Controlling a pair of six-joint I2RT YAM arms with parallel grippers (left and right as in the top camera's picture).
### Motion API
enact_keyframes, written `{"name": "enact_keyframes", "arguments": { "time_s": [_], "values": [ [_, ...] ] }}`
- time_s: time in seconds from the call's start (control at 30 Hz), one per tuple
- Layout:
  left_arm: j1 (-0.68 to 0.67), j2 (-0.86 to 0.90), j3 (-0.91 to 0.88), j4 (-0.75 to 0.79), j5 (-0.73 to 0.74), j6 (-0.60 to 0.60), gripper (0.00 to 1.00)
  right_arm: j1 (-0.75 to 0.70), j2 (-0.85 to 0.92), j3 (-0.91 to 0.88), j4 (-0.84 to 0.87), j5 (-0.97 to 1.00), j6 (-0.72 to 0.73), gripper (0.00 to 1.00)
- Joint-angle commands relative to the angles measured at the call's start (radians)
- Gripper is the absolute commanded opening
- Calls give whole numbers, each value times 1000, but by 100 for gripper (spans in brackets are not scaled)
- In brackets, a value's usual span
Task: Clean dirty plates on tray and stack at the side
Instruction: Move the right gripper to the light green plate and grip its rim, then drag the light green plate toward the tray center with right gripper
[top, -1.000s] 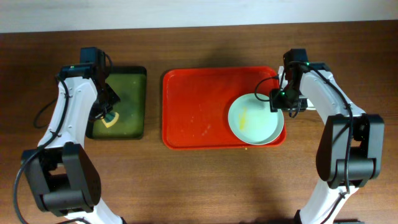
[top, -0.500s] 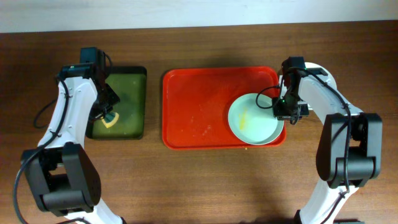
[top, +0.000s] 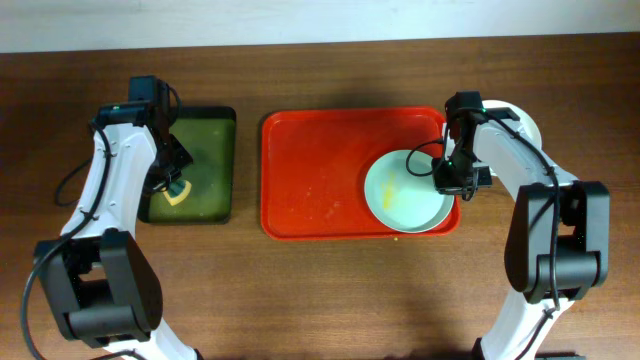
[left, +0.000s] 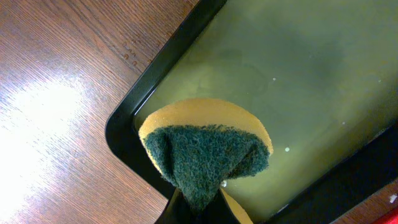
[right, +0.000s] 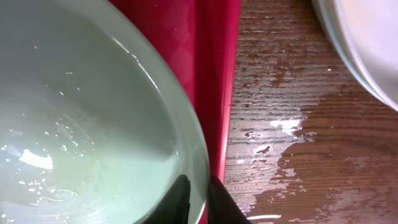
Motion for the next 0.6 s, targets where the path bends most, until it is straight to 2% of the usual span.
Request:
{"name": "enact_keyframes", "arguments": {
  "time_s": [0.0,0.2,0.23,0.33,0.57],
  "values": [
    [-2,3,-5,1,8,-2,0,10,7,18,-3,15,11,10],
    [-2,3,-5,-3,8,-2,0,9,9,-17,62,-37,11,11],
    [-2,3,-5,-5,8,-2,0,9,9,-24,70,-38,11,15],
    [-2,3,-5,-2,37,-2,0,10,9,-45,100,-125,11,19],
    [-37,3,-5,45,119,101,0,34,9,-58,181,-408,16,13]
  ]
}}
